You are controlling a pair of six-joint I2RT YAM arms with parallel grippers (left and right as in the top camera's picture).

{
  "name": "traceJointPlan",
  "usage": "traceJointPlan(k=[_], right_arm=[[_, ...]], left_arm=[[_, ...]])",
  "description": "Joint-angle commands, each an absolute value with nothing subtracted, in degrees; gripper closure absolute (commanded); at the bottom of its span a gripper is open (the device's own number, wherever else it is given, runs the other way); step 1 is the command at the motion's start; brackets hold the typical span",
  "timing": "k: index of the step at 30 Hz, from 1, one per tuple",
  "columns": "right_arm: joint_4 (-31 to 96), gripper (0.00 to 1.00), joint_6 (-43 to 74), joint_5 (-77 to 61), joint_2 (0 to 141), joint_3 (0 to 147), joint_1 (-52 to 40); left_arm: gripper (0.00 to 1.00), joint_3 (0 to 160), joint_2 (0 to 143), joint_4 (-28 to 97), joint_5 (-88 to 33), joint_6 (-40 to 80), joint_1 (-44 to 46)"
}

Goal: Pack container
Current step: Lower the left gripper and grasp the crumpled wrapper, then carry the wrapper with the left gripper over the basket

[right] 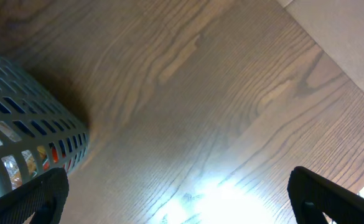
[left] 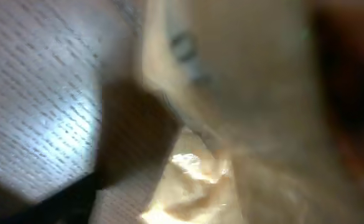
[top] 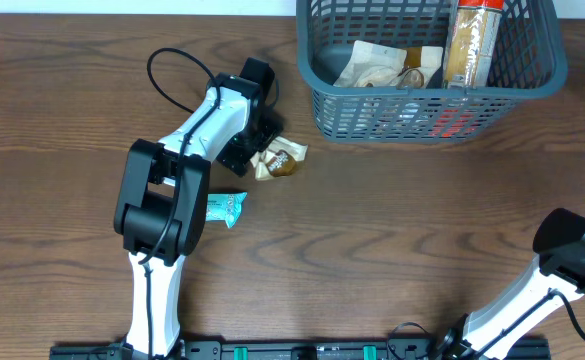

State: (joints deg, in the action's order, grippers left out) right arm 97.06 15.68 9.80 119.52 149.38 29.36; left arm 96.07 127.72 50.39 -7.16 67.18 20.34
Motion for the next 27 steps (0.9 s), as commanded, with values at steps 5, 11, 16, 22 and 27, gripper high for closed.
traceJointPlan(k=[5, 11, 16, 22, 27], right_arm=[[97.1, 0.01, 15.2, 9.8, 120.0, 149.1, 29.6], [97.1, 0.01, 15.2, 9.8, 120.0, 149.1, 29.6], [97.1, 0.02, 15.2, 9.8, 120.0, 149.1, 29.6], [97.1, 0.01, 15.2, 9.8, 120.0, 149.1, 29.6], [97.1, 0.01, 15.2, 9.8, 120.0, 149.1, 29.6]], left_arm=[[0.94, 95.0, 128.5, 54.2, -6.9, 66.0, 20.3], [0.94, 95.3, 126.3, 56.8, -6.9, 61.1, 20.3], [0.94, 95.3, 118.2, 58.3, -0.3, 55.6, 20.4], [0.95, 96.7, 103.7, 55.8, 2.2, 47.0, 21.0], [0.95, 102.4, 95.2, 53.8, 2.2, 40.6, 24.9]])
